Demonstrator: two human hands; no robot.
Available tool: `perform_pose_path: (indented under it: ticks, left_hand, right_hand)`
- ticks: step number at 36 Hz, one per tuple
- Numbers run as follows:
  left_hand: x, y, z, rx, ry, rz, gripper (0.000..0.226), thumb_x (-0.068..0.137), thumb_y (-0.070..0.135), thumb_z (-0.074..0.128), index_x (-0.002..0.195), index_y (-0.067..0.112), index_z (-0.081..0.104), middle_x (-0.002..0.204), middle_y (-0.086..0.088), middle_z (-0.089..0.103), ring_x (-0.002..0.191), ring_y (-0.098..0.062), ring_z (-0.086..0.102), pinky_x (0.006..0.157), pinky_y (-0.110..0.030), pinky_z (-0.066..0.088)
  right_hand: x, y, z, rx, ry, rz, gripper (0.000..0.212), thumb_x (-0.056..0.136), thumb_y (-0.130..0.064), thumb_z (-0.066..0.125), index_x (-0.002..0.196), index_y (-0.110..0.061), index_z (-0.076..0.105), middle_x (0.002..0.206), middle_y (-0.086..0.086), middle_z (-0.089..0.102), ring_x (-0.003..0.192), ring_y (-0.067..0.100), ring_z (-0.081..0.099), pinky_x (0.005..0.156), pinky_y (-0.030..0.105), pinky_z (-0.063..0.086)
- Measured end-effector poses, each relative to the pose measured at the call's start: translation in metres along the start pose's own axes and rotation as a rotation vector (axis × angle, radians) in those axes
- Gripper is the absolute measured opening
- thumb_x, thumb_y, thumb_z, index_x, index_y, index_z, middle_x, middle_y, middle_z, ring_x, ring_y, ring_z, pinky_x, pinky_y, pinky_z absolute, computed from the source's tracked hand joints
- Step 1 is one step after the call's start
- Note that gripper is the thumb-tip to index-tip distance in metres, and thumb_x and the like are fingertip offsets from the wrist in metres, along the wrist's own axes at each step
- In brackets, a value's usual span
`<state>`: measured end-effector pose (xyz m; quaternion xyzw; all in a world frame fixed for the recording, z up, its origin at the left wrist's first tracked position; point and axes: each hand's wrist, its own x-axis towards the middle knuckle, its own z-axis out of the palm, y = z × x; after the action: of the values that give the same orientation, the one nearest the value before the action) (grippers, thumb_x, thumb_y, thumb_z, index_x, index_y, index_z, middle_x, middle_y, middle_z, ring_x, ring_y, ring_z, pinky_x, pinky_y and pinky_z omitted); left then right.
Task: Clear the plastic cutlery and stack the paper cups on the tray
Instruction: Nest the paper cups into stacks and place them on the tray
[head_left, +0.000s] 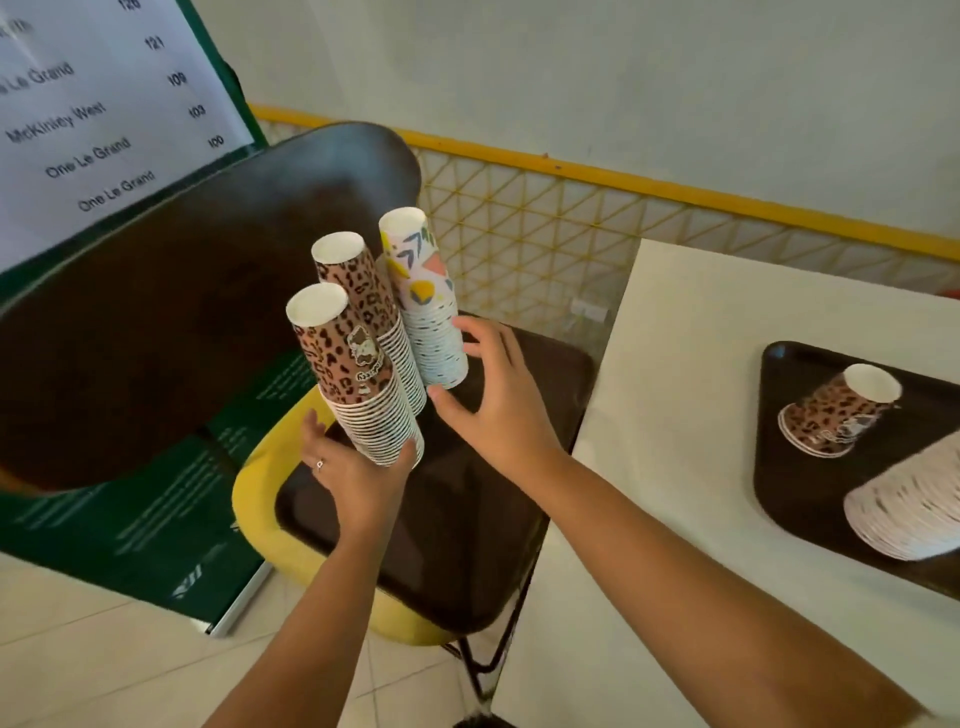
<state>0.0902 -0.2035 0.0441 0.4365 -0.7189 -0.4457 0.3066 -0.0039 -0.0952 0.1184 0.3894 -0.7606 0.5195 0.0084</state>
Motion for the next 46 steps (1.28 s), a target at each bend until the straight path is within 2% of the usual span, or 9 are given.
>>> perform_pose_path:
  ticks: [4, 9, 13, 17, 20, 33, 38, 40, 46]
  left_hand:
    - [0.018, -0.022, -0.001, 0.000, -0.097, -0.035, 0.113, 0.065, 0.021, 0.085, 0.148, 0.013, 0.009, 0.151, -0.013, 0.017, 0.139, -0.029, 0.024, 0.113, -0.043, 0.028]
    - [0.029, -0.031, -0.003, -0.062, -0.210, -0.042, 0.119, 0.045, 0.055, 0.081, 0.142, 0.022, 0.022, 0.141, 0.003, 0.039, 0.132, -0.022, 0.039, 0.105, -0.048, 0.040]
    - [0.039, -0.037, 0.001, -0.078, -0.264, -0.037, 0.113, 0.055, 0.028, 0.091, 0.145, 0.020, 0.022, 0.140, 0.007, 0.041, 0.130, -0.014, 0.041, 0.104, -0.038, 0.040]
    - [0.049, -0.043, 0.008, -0.066, -0.299, -0.087, 0.103, 0.062, 0.016, 0.087, 0.144, 0.023, 0.025, 0.137, 0.004, 0.050, 0.121, -0.012, 0.047, 0.086, -0.025, 0.038]
    - [0.053, -0.050, 0.011, -0.028, -0.322, -0.119, 0.100, 0.063, 0.020, 0.087, 0.143, 0.023, 0.028, 0.137, 0.002, 0.051, 0.126, -0.021, 0.047, 0.087, -0.024, 0.038]
    - [0.051, -0.053, 0.011, 0.056, -0.389, -0.039, 0.102, 0.057, 0.027, 0.089, 0.141, 0.028, 0.031, 0.133, 0.003, 0.054, 0.123, -0.021, 0.050, 0.093, -0.036, 0.046]
    - [0.039, -0.046, 0.018, -0.016, -0.417, 0.032, 0.098, 0.052, 0.023, 0.091, 0.130, 0.035, 0.033, 0.123, 0.016, 0.048, 0.124, -0.018, 0.046, 0.094, -0.040, 0.048]
    - [0.035, -0.039, 0.024, -0.058, -0.453, 0.076, 0.098, 0.051, 0.021, 0.092, 0.124, 0.044, 0.030, 0.126, 0.016, 0.048, 0.123, -0.014, 0.047, 0.094, -0.037, 0.048]
    - [0.013, -0.007, 0.044, -0.158, -0.624, 0.103, 0.094, 0.056, 0.017, 0.090, 0.118, 0.049, 0.027, 0.111, 0.023, 0.052, 0.097, 0.010, 0.053, 0.075, -0.008, 0.045]
  right_hand:
    - [0.014, -0.006, 0.032, 0.045, -0.025, -0.006, 0.066, 0.080, -0.022, 0.072, 0.135, -0.008, 0.039, 0.134, 0.006, 0.041, 0.122, 0.017, 0.046, 0.091, 0.009, 0.039]
    - [0.028, -0.014, 0.061, 0.069, -0.064, 0.028, 0.076, 0.078, -0.023, 0.074, 0.139, -0.007, 0.033, 0.139, 0.010, 0.038, 0.129, 0.020, 0.041, 0.101, 0.027, 0.040]
    - [0.037, -0.012, 0.081, 0.035, -0.061, 0.057, 0.085, 0.074, -0.028, 0.077, 0.141, -0.006, 0.030, 0.141, 0.012, 0.037, 0.132, 0.021, 0.036, 0.105, 0.032, 0.038]
    - [0.042, -0.008, 0.099, 0.010, -0.073, 0.113, 0.087, 0.072, -0.030, 0.079, 0.140, -0.005, 0.031, 0.139, 0.014, 0.041, 0.131, 0.025, 0.040, 0.106, 0.040, 0.039]
    - [0.045, -0.007, 0.106, 0.015, -0.063, 0.164, 0.086, 0.070, -0.029, 0.080, 0.138, -0.005, 0.033, 0.136, 0.012, 0.044, 0.127, 0.024, 0.043, 0.104, 0.034, 0.039]
    - [0.038, -0.004, 0.083, 0.057, -0.008, 0.277, 0.078, 0.068, -0.028, 0.082, 0.132, -0.011, 0.041, 0.127, 0.004, 0.054, 0.118, 0.015, 0.051, 0.094, 0.026, 0.045]
    - [0.031, -0.007, 0.056, 0.059, 0.052, 0.300, 0.077, 0.067, -0.031, 0.082, 0.131, -0.015, 0.042, 0.125, 0.000, 0.055, 0.115, 0.011, 0.053, 0.094, 0.030, 0.048]
    - [0.029, -0.009, 0.045, 0.034, 0.067, 0.302, 0.079, 0.066, -0.033, 0.082, 0.131, -0.016, 0.041, 0.127, 0.001, 0.055, 0.116, 0.012, 0.054, 0.095, 0.032, 0.049]
    - [0.014, -0.013, -0.002, -0.032, 0.152, 0.315, 0.079, 0.065, -0.035, 0.082, 0.131, -0.018, 0.042, 0.124, -0.003, 0.057, 0.108, 0.001, 0.051, 0.086, 0.010, 0.041]
